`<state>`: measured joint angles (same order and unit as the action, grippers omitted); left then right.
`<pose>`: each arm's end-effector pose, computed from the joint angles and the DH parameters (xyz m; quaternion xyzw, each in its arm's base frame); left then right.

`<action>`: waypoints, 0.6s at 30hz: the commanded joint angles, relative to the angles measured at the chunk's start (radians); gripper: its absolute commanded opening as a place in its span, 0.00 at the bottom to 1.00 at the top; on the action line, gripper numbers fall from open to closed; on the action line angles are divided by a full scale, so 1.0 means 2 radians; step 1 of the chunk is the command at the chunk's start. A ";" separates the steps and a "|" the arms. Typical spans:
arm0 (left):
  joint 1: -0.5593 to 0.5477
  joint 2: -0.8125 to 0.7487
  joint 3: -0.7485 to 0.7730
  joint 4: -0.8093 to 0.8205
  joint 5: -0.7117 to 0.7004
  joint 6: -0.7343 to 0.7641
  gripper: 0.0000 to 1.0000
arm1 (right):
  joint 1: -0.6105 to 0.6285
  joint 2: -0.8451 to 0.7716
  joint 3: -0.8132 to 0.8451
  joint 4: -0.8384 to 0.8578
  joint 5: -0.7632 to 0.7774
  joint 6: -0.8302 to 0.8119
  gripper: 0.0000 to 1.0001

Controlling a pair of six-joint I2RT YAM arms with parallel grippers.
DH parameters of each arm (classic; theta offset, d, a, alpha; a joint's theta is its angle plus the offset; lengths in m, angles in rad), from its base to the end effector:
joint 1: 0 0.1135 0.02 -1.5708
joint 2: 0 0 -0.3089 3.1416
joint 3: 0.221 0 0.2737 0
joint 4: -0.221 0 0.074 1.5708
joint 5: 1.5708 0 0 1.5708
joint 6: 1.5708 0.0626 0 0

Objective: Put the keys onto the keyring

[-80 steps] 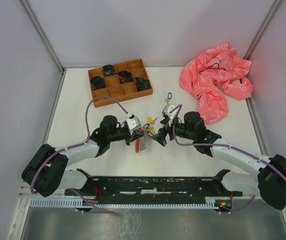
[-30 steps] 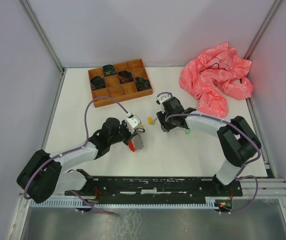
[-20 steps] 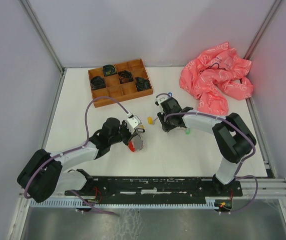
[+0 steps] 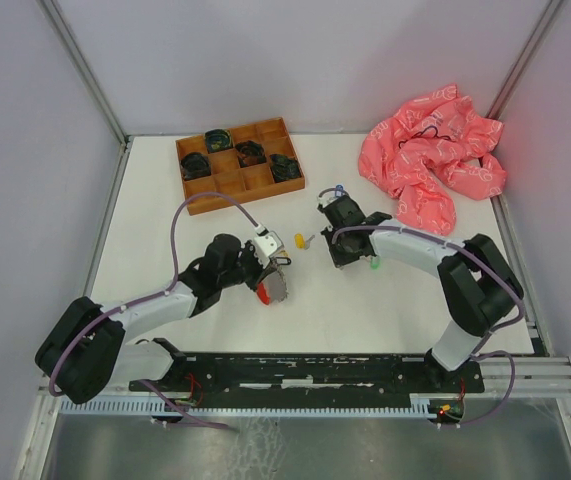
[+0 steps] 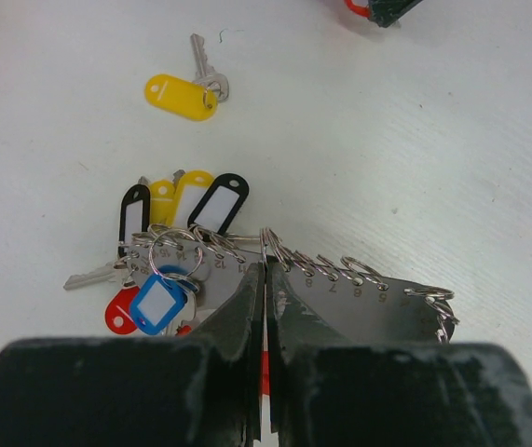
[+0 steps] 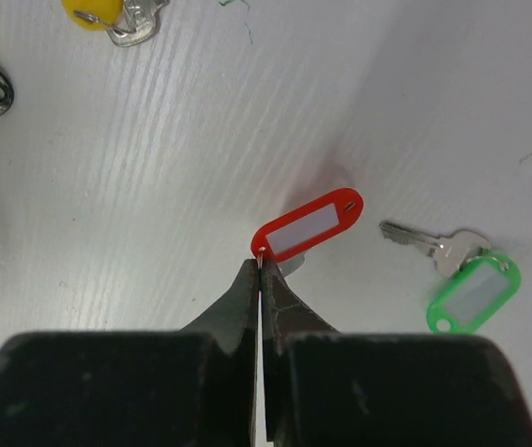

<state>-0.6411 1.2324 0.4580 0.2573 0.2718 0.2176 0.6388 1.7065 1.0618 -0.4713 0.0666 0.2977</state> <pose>0.2040 -0.1732 0.1946 0.4185 0.7503 -0.2192 0.4624 0.3005 0.2180 0.1844 -0.1579 0.9609 0.0727 0.2157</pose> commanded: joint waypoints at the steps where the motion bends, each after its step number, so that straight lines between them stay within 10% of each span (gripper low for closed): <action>1: -0.001 0.000 0.026 0.012 0.013 -0.004 0.03 | 0.004 -0.054 0.012 -0.035 0.062 0.019 0.01; 8: -0.001 0.001 0.029 0.007 0.011 -0.006 0.03 | 0.003 -0.106 0.021 -0.094 0.229 0.059 0.01; 18: -0.001 0.010 0.035 0.007 0.009 -0.015 0.03 | 0.027 -0.072 -0.035 -0.073 0.154 0.185 0.01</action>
<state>-0.6411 1.2510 0.4820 0.2317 0.2722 0.2176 0.6529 1.5425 1.0332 -0.6521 0.4053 0.5243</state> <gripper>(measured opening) 0.043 0.012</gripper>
